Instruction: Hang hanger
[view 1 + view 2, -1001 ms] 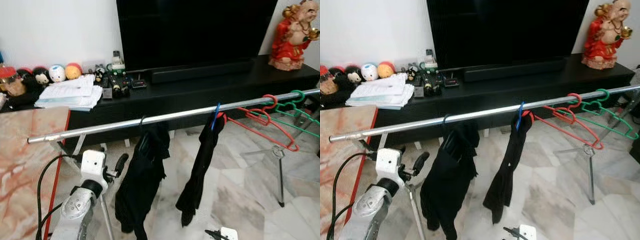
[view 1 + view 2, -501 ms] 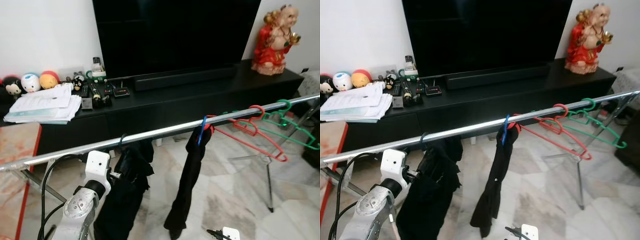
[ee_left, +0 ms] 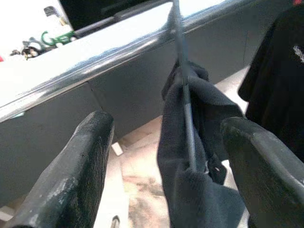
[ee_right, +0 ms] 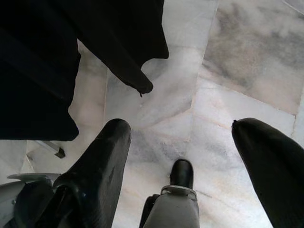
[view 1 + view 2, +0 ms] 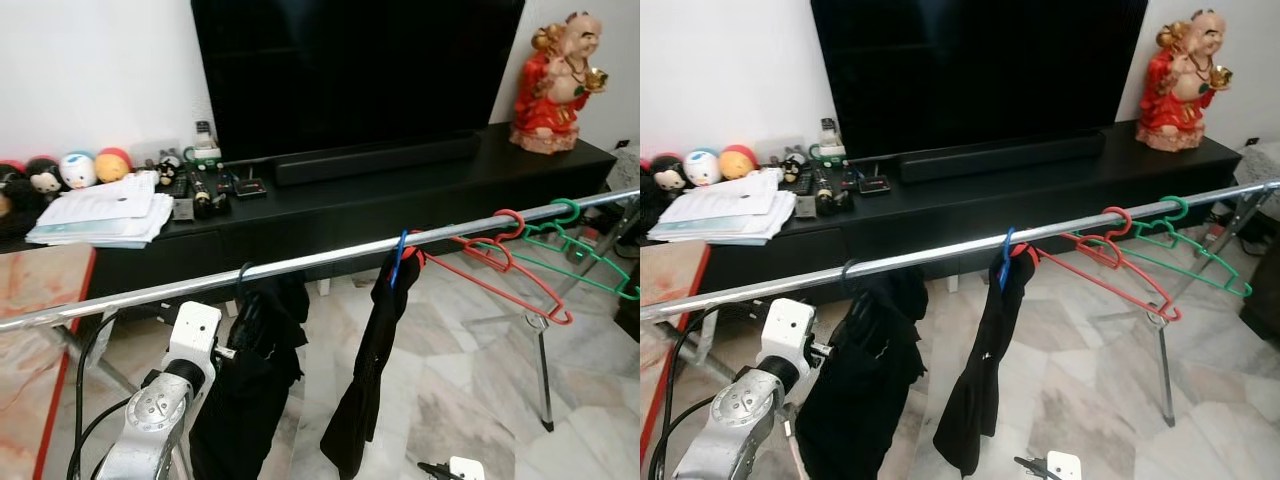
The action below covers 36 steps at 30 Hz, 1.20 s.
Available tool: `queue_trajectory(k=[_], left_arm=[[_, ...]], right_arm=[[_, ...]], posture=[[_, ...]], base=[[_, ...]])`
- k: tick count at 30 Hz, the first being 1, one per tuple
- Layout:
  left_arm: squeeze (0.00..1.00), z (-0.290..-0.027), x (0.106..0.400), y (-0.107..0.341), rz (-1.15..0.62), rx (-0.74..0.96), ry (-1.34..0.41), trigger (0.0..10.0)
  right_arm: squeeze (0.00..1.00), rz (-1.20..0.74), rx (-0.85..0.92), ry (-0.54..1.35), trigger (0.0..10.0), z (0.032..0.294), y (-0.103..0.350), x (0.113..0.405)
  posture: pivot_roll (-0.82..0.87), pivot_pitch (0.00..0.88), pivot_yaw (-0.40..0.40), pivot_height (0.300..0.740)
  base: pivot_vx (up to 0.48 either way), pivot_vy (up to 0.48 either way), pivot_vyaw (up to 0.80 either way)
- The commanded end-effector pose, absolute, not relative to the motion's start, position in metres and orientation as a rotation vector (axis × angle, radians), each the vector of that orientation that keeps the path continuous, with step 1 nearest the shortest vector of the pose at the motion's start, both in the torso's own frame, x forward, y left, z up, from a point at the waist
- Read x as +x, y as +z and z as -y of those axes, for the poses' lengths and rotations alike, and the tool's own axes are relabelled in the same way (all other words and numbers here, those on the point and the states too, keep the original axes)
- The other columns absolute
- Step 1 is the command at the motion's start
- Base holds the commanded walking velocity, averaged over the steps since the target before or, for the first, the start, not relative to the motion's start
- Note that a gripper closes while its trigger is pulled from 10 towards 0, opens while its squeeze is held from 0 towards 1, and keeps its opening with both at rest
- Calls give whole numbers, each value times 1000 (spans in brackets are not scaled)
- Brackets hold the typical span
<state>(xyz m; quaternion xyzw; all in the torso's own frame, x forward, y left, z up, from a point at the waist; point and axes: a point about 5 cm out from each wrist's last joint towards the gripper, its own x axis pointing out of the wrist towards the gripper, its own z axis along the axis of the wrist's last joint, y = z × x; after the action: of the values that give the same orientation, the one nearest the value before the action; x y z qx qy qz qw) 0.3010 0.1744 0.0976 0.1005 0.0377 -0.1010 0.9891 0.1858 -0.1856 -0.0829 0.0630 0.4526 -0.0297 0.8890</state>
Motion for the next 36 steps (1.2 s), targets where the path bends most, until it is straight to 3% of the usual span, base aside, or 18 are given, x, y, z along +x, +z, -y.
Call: queue_trajectory(k=[1,6,13,26,36], left_arm=[[0,-170,306,98,-94,222,-245,10000],[0,-176,324,97,-164,342,-197,10000],[0,-172,335,110,-106,294,-188,10000],[0,-202,283,102,7,148,-69,10000],[0,-194,282,105,22,108,-90,10000]], right_arm=[[0,-954,130,-57,10000,184,-84,184],[0,-954,130,-58,10000,183,-84,184],[0,-955,132,-65,10000,183,-84,184],[0,-953,130,-61,10000,184,-85,183],[0,-948,131,-64,10000,184,-84,183]], posture=[[105,29,24,740],[104,31,27,740],[95,28,33,740],[111,36,24,740],[102,34,26,740]], base=[[0,0,0],[0,0,0],[0,0,0],[0,0,0],[0,228,0]])
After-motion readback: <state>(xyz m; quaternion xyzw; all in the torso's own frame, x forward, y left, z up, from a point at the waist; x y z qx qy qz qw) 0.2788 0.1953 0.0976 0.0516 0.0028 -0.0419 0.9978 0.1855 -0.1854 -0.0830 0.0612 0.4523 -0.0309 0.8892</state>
